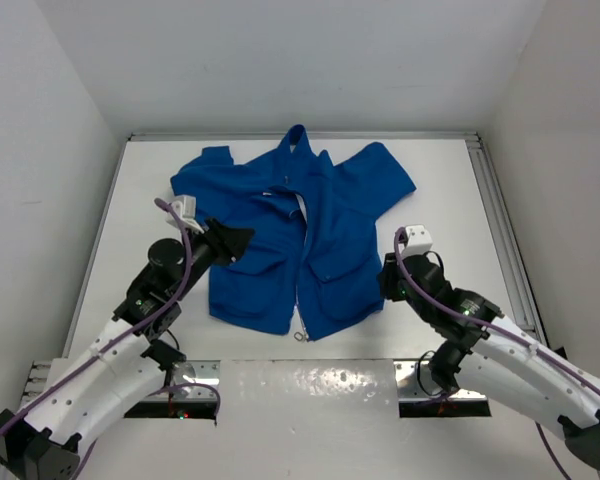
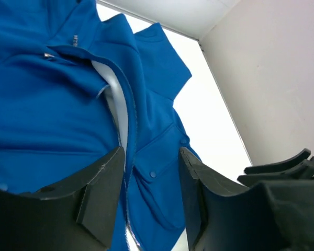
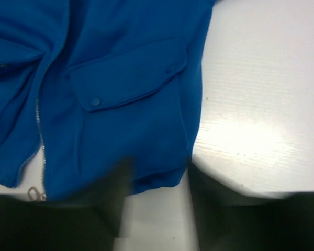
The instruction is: Zip up the jacket
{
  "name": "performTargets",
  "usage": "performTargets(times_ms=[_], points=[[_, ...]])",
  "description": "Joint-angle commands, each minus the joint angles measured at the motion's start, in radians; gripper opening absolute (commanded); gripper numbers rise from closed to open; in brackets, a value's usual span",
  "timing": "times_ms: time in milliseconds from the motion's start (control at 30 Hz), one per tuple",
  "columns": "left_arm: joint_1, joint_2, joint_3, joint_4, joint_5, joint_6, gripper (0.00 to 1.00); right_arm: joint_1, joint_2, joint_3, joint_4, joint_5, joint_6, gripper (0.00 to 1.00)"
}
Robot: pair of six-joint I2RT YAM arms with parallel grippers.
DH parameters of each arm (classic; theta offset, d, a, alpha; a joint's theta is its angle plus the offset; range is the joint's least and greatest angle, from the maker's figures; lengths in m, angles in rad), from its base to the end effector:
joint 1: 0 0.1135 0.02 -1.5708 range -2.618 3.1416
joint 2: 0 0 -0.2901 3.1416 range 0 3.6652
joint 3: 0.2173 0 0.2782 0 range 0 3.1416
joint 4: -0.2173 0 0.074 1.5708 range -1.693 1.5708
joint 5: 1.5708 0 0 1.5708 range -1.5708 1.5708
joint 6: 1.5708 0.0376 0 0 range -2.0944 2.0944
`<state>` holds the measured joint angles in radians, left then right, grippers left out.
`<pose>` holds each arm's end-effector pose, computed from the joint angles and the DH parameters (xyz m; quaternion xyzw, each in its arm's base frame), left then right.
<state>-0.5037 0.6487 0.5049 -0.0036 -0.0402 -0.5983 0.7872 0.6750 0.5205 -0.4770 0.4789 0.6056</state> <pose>0.1554 -0.0839 0.2928 -0.0489 0.7556 -0.3289 0.5643 0.1237 0.0996 0.2489 0.0283 0.8724 0.1198 0.4730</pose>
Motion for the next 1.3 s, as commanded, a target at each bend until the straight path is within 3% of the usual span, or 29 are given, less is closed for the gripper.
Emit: performTargets(times_ms=[0,33,100,133,200,333,467,600,767,833,933,1000,1067,1167,1267], points=[[-0.004,0.037,0.054,-0.033,0.02,0.015,0.43,0.001,-0.002,0.03,0.017,-0.083,-0.01,0.27],[-0.006,0.043,0.049,-0.038,0.032,0.014,0.42,0.001,0.001,0.035,0.017,-0.095,-0.009,0.16],[-0.006,0.061,0.055,-0.074,0.075,0.029,0.27,0.0,-0.002,0.052,0.005,-0.117,-0.012,0.0],[-0.004,0.074,0.055,-0.108,0.117,0.047,0.13,0.0,-0.008,0.061,0.003,-0.135,-0.02,0.0],[-0.01,0.083,0.044,-0.147,0.137,0.054,0.02,0.001,-0.012,0.07,0.002,-0.157,-0.039,0.0],[-0.076,0.149,0.02,-0.249,0.045,0.058,0.0,0.0,0.003,0.105,-0.026,-0.207,-0.049,0.0],[-0.303,0.273,0.037,-0.324,-0.214,-0.003,0.0,0.001,0.085,0.095,0.015,-0.4,-0.038,0.0],[-0.377,0.345,0.054,-0.4,-0.313,-0.037,0.0,0.003,0.166,0.046,0.078,-0.534,0.016,0.0],[-0.406,0.422,-0.025,-0.314,-0.207,-0.008,0.33,0.023,0.202,-0.036,0.179,-0.545,0.056,0.0],[-0.43,0.456,-0.02,-0.279,-0.192,0.012,0.39,0.043,0.26,-0.039,0.202,-0.54,0.053,0.0],[-0.446,0.505,0.006,-0.239,-0.156,0.029,0.41,0.107,0.305,-0.027,0.218,-0.452,0.045,0.0],[-0.456,0.528,0.017,-0.237,-0.164,0.038,0.33,0.125,0.322,-0.022,0.236,-0.431,0.045,0.0],[-0.46,0.543,0.008,-0.227,-0.171,0.043,0.32,0.126,0.314,-0.033,0.261,-0.43,0.045,0.0],[-0.464,0.618,0.018,-0.211,-0.156,0.054,0.42,0.126,0.311,-0.051,0.291,-0.421,0.057,0.0],[-0.483,0.666,0.012,-0.178,-0.158,0.049,0.45,0.129,0.337,-0.056,0.316,-0.441,0.057,0.0]])
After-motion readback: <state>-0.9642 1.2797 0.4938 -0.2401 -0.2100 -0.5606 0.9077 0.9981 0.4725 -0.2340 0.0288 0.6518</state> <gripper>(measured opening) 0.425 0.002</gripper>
